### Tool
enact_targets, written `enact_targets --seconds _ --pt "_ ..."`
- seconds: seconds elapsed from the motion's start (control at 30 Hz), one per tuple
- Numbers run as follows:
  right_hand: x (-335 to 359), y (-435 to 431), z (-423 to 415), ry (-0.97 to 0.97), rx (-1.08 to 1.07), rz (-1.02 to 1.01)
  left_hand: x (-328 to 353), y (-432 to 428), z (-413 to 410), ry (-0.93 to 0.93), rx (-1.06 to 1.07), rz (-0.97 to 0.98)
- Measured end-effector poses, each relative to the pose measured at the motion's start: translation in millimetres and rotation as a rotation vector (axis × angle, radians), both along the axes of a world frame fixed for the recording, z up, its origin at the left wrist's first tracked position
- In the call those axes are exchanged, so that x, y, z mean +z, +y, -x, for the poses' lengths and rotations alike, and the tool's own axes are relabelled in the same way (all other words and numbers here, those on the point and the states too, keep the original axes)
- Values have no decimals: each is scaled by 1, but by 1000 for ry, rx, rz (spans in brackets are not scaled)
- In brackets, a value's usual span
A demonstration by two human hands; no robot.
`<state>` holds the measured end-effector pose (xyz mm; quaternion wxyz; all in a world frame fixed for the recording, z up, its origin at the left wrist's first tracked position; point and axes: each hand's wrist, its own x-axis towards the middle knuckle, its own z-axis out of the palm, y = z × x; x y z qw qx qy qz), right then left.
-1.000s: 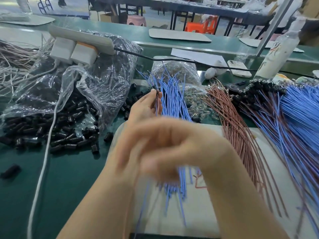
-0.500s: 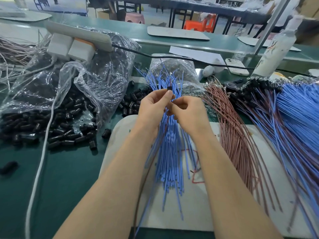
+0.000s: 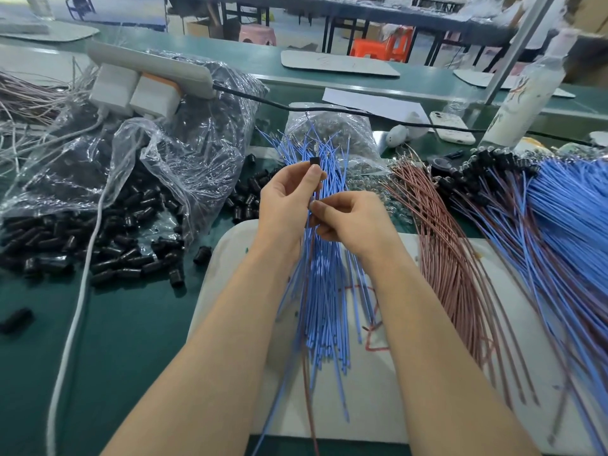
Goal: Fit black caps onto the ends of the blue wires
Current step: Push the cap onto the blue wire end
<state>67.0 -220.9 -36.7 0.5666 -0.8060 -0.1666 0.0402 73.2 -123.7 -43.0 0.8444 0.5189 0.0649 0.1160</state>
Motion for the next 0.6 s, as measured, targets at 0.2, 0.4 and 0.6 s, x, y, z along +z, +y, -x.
enact_targets --seconds 0.2,0.4,0.6 --pt "-13 -3 -11 25 -27 28 1 2 1 7 7 29" --pt "-27 -4 -22 14 -72 77 0 4 0 -6 38 21" --pt "-45 -2 -35 39 -110 204 -2 7 -4 -2 79 29"
